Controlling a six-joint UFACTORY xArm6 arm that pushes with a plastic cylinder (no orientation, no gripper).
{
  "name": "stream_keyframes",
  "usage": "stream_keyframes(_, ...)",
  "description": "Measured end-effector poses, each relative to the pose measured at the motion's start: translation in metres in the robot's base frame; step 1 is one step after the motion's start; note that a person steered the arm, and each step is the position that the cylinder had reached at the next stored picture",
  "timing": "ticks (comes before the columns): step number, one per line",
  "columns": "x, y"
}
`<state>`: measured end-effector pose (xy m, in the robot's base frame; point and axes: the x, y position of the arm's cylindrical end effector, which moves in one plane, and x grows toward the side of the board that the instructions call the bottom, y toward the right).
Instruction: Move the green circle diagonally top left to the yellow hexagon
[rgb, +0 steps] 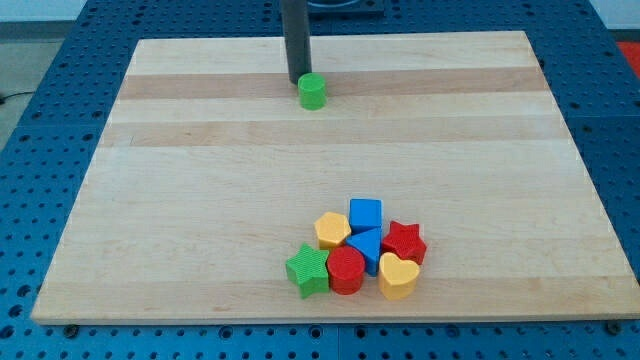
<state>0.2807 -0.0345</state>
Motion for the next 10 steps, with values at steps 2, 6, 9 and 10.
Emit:
stream_keyframes(2, 0.008, 0.056)
stream_keyframes(6, 0.023, -0.006)
stream_keyframes(9, 0.011, -0.037)
stream_keyframes(10, 0.017, -0.054)
